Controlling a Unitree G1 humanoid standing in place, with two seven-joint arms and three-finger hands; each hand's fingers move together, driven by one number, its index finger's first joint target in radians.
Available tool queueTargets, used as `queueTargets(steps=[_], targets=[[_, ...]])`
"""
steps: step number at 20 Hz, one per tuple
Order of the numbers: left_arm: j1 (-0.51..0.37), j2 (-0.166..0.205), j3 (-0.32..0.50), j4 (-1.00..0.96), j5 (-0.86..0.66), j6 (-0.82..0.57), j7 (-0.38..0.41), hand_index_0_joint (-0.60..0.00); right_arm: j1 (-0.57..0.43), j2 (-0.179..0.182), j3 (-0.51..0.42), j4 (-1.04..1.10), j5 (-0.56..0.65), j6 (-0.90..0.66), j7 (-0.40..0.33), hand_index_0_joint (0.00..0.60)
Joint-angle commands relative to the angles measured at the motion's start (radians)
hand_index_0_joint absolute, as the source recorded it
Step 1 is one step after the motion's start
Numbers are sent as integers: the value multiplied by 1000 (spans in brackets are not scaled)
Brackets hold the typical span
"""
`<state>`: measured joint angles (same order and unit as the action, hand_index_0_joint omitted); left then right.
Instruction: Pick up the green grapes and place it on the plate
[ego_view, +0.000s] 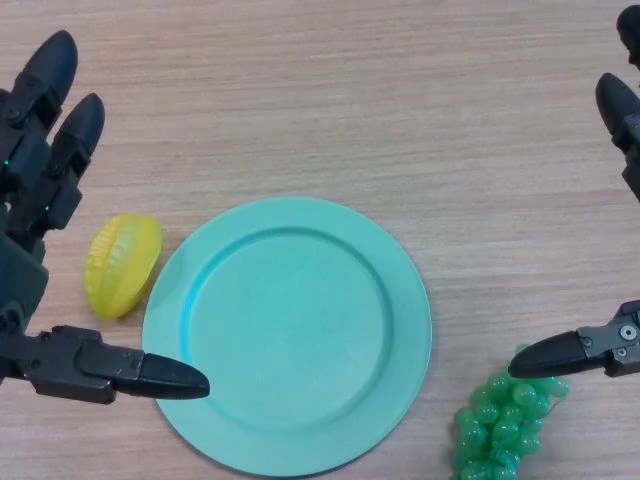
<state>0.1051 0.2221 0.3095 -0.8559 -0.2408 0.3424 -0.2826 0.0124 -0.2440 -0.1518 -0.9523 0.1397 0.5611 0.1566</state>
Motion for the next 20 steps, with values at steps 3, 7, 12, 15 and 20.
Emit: queueTargets(steps=[3,7,12,15,20], targets=[[-12,24,75,-70,-9,-90,-18,0,-17,-11,-29,-64,-12,-139,-1,0],[-15,28,96,-53,-15,-114,-22,0,-9,-11,-32,-49,1,-157,32,0],[-7,18,88,-39,20,-153,-6,0,82,-15,-21,120,-112,-367,230,0],[-1,12,79,-37,34,-164,2,0,108,-7,-4,251,-157,-531,301,0],[9,0,29,-43,69,-173,15,0,83,-39,22,595,-305,-935,337,0]])
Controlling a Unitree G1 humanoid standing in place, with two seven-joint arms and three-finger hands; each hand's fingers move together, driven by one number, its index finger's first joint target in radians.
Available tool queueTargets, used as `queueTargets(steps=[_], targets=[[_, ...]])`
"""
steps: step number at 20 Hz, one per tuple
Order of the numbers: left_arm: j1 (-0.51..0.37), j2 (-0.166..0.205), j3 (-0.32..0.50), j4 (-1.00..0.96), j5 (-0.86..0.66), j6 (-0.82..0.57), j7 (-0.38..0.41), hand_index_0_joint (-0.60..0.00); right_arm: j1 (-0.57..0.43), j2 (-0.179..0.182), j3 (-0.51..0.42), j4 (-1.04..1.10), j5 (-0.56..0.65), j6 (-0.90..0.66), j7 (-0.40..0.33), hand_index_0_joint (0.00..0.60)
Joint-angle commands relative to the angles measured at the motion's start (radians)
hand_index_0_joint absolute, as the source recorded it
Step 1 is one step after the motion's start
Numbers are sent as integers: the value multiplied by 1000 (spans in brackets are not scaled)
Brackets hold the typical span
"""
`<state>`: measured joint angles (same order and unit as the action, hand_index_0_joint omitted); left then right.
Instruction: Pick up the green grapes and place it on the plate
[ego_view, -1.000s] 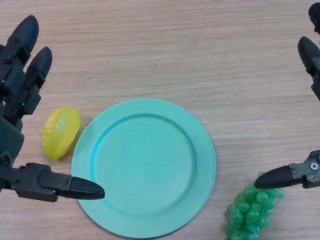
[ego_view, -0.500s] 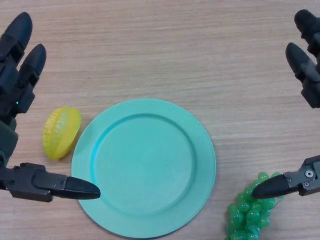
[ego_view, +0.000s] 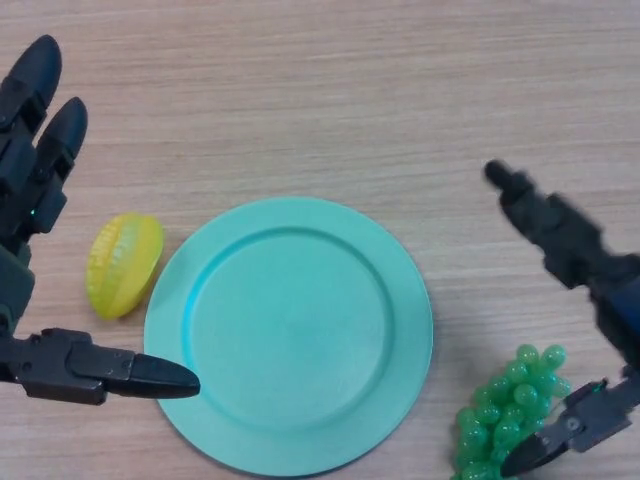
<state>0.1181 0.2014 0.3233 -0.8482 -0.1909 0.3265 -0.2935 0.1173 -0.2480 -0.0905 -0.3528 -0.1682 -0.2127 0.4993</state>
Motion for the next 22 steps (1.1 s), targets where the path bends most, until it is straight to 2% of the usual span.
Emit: queueTargets(steps=[1,5,7,10,11,12,13,14,15,16,22], targets=[[-3,20,9,-54,22,-154,28,0,-30,-43,-39,37,-21,-195,0,0],[-12,25,-8,-60,24,-136,35,0,-77,-83,-35,215,-120,-296,53,0],[-7,23,-4,-60,17,-140,32,0,-108,-101,-37,324,-166,-364,34,0],[2,17,10,-47,6,-156,36,0,-157,-125,-44,478,-220,-417,-41,0],[2,17,10,-47,6,-156,37,0,-159,-125,-43,482,-219,-415,-43,50],[2,17,10,-47,7,-157,39,0,-162,-127,-43,490,-213,-412,-47,201],[2,17,10,-47,8,-158,40,0,-165,-127,-43,498,-207,-408,-52,300],[2,17,8,-47,13,-159,41,0,-174,-126,-41,517,-192,-398,-70,450],[3,16,5,-47,18,-160,42,0,-185,-126,-36,541,-184,-396,-90,550],[1,16,0,-46,22,-159,44,0,-198,-130,-32,571,-184,-406,-109,600],[-8,21,-12,-35,27,-160,44,0,-197,-143,-43,570,-152,-384,-78,600]])
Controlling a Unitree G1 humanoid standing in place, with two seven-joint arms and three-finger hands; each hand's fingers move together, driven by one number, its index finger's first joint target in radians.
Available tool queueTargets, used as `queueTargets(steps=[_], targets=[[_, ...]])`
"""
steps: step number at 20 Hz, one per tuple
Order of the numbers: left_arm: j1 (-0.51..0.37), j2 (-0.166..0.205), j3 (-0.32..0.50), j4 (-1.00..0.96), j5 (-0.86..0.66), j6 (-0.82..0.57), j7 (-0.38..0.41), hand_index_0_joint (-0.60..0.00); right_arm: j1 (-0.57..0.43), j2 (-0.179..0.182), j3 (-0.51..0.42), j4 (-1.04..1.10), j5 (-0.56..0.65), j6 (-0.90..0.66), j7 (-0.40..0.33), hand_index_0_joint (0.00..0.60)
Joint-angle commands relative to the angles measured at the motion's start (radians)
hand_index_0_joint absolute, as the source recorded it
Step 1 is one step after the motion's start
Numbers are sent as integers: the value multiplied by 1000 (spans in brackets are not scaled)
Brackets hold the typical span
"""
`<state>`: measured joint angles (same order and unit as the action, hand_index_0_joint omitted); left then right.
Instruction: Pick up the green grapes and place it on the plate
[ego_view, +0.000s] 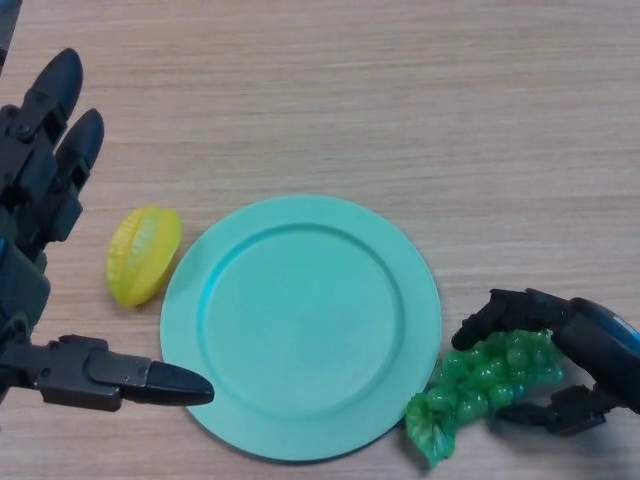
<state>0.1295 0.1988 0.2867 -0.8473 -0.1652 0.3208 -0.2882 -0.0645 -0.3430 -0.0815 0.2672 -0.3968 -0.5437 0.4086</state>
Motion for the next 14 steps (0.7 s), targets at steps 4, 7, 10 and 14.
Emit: queueTargets(steps=[4,7,10,14], targets=[[-29,30,24,-27,-3,-153,41,0,19,-36,-86,-271,190,132,147,600],[-40,40,35,-22,-17,-139,41,0,0,-31,-87,-430,222,224,201,600],[-45,42,49,-20,-37,-134,43,0,-44,7,-22,-650,259,418,229,600],[-43,46,84,-46,-99,-105,47,0,-146,74,141,-846,223,706,207,600]])
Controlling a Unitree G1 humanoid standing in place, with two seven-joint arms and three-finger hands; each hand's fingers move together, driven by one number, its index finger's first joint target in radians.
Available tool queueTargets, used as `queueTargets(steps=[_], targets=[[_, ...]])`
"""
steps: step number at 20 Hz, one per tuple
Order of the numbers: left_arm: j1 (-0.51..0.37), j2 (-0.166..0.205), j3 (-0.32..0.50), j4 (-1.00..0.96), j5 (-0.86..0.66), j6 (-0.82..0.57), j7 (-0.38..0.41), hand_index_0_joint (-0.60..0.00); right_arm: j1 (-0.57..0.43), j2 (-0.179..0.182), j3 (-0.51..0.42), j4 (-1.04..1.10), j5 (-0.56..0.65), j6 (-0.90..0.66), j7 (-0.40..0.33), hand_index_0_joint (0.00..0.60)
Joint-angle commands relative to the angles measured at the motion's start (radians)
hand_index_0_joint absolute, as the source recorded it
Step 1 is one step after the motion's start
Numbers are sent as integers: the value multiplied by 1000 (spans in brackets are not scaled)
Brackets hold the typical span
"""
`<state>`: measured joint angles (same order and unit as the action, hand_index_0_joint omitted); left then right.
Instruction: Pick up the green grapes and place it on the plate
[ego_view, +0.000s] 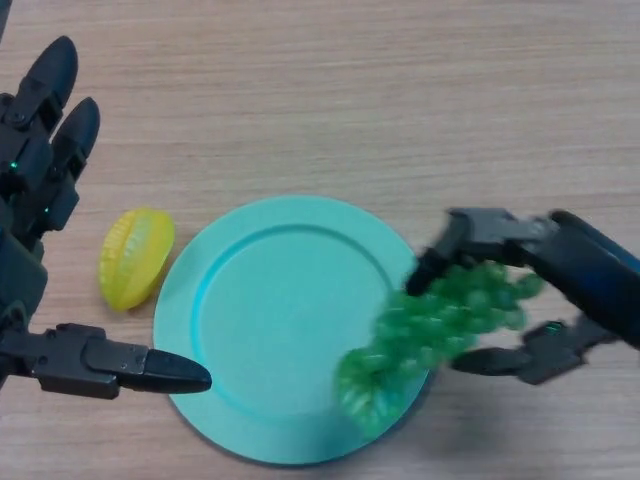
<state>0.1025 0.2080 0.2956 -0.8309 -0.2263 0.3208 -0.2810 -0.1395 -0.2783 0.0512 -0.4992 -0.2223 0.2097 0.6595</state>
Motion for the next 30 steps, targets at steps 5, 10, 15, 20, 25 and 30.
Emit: queueTargets(steps=[5,10,15,20,25,30], targets=[[-16,41,143,-74,-147,-91,41,0,-221,83,194,-35,-39,7,-174,600],[-9,40,154,-71,-170,-93,52,0,-268,88,252,-40,-93,102,-204,250],[-17,49,142,-75,-145,-86,61,0,-289,88,190,-52,-92,38,-274,0],[-17,44,99,-105,-109,-64,51,0,-232,88,59,-213,4,143,-266,0],[-32,49,93,-149,-118,-21,54,0,-98,68,-94,-411,309,329,-373,0],[-31,53,116,-124,-118,-47,43,0,-4,5,-189,-496,476,331,-514,0]])
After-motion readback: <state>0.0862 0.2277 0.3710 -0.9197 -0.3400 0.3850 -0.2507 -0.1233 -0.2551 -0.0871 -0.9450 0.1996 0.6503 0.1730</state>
